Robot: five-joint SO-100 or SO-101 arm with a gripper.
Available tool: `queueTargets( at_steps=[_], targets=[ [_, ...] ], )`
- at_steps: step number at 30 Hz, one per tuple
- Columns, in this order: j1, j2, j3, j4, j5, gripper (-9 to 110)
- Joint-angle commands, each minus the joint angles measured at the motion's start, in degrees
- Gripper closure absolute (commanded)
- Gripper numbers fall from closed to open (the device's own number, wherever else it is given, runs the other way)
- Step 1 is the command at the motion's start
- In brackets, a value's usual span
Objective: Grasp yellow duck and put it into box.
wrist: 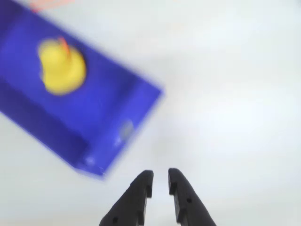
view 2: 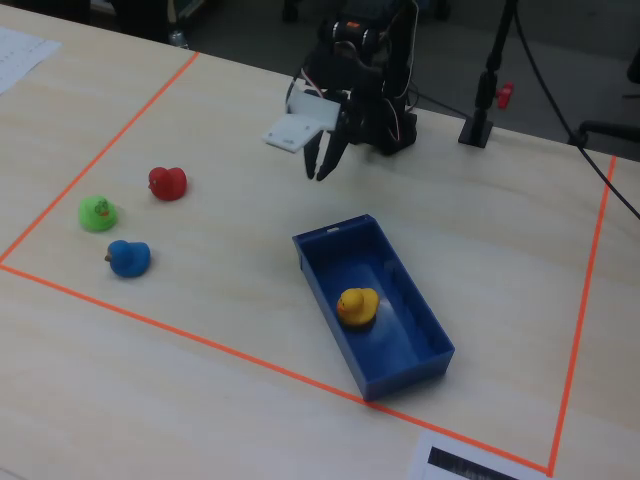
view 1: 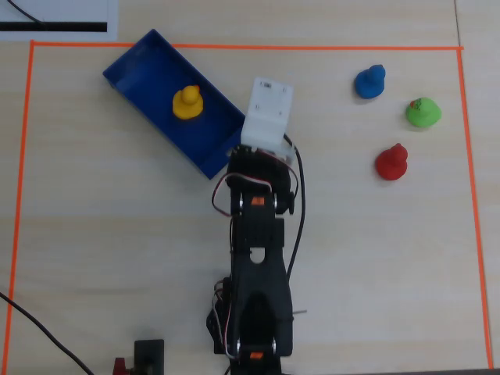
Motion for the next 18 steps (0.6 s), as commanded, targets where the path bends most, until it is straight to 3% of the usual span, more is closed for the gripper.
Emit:
queueTargets(
  at_steps=[1,18],
  targets=[
    [-0.53,22.32,18.02,5.80,-0.44,101],
    [-8.70,45.35,44.21,14.41,-6.15,101]
  ],
)
